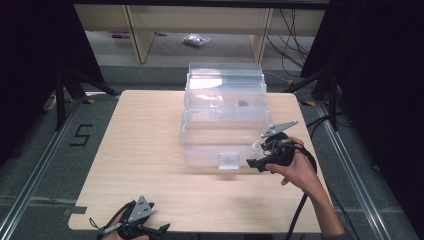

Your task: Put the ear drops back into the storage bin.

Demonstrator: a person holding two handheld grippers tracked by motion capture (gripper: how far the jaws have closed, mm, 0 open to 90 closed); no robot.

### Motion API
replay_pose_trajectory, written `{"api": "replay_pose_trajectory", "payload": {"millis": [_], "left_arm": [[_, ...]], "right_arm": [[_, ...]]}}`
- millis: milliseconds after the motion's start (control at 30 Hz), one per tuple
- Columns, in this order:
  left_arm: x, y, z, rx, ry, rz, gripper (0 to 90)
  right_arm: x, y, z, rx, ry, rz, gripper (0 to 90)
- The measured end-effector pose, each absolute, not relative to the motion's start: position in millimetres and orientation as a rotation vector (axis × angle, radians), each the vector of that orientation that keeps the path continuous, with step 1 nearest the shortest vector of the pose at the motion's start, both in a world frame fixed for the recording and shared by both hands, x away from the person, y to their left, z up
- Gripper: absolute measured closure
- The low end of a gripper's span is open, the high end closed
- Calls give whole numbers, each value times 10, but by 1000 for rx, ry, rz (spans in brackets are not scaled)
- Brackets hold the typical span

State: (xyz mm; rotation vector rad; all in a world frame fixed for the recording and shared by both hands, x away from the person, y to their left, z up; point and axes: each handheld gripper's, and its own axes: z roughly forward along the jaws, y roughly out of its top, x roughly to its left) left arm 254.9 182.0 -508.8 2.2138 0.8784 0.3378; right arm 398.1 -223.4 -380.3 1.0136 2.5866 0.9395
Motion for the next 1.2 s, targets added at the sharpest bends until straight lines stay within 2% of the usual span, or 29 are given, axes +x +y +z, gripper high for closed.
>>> {"api": "replay_pose_trajectory", "payload": {"millis": [1200], "left_arm": [[2546,1818,-5086,2213,858,347,157]], "right_arm": [[3536,-2159,-4027,972,2594,1008,193]]}}
